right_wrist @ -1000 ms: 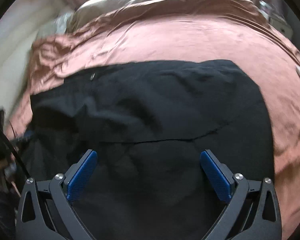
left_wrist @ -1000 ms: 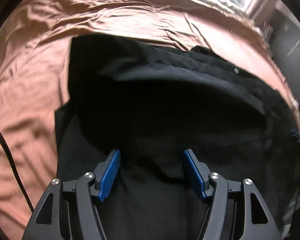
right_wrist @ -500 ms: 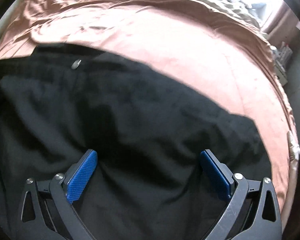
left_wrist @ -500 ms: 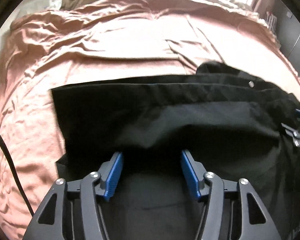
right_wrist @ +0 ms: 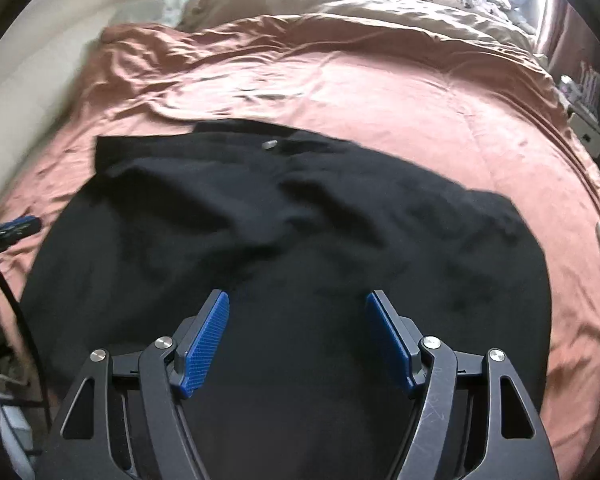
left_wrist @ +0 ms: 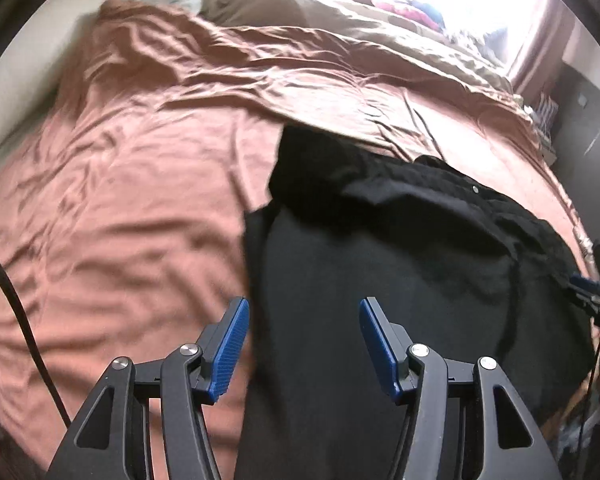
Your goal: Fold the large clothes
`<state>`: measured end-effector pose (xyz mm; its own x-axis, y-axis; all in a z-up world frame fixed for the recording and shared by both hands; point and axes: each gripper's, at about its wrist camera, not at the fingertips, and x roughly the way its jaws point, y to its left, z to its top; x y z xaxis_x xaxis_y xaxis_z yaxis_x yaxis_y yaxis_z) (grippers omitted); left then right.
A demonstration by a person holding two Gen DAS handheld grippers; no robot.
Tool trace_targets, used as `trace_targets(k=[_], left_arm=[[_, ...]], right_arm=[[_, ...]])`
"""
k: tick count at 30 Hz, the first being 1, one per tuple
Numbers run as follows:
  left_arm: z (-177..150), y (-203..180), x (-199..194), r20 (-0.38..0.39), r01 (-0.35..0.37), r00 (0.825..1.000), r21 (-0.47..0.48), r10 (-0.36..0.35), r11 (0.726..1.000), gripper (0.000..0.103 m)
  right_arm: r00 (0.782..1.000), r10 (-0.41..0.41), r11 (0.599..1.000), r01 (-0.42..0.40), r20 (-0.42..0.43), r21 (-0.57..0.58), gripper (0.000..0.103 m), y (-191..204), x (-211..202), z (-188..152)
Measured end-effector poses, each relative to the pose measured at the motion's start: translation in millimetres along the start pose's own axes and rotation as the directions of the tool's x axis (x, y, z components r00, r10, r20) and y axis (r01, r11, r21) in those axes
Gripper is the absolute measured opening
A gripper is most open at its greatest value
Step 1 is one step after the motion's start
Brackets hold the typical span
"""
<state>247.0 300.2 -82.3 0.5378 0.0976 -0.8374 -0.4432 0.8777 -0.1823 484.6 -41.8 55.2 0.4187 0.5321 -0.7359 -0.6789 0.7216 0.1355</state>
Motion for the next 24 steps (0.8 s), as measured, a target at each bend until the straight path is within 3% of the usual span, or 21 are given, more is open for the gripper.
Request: trace_targets(k=[6, 12, 16, 20, 22, 24], left_arm=[[-48, 37, -29, 0.013, 0.046, 0.999, -0.156, -0.044, 0.987, 0.059], [-91, 59, -46, 0.045, 0.122, 0.993, -0.270, -0.114, 0.955, 0.059], [-114, 66, -47, 0.033, 0.203, 0.979, -0.326, -0.203, 0.923, 0.059], [-123, 74, -44, 0.025, 0.234, 0.970, -0.378, -0.243, 0.896, 0.059], [-128, 75, -39, 0.023, 0.277, 0.956, -0.409, -0.294, 0.869, 0.059], [-129, 71, -35, 0.008, 0.282, 0.952, -0.408, -0.305, 0.869, 0.059]], right_arm=[[0.996, 0.086, 0.996, -0.086, 0.007, -0.013, 0.069, 18, -21, -41], [0.988, 0.156, 0.988, -0.156, 0.016, -0.004, 0.055, 25, -34, -81], [0.983, 0.182, 0.983, -0.183, 0.028, 0.021, 0.049, 24, -37, -93], [0.982, 0.186, 0.982, -0.187, 0.023, 0.032, 0.041, 25, -42, -105], [0.983, 0.181, 0.983, -0.182, 0.026, 0.031, 0.040, 26, -44, -109], [0.983, 0.180, 0.983, -0.181, 0.023, 0.033, 0.039, 31, -41, -109]])
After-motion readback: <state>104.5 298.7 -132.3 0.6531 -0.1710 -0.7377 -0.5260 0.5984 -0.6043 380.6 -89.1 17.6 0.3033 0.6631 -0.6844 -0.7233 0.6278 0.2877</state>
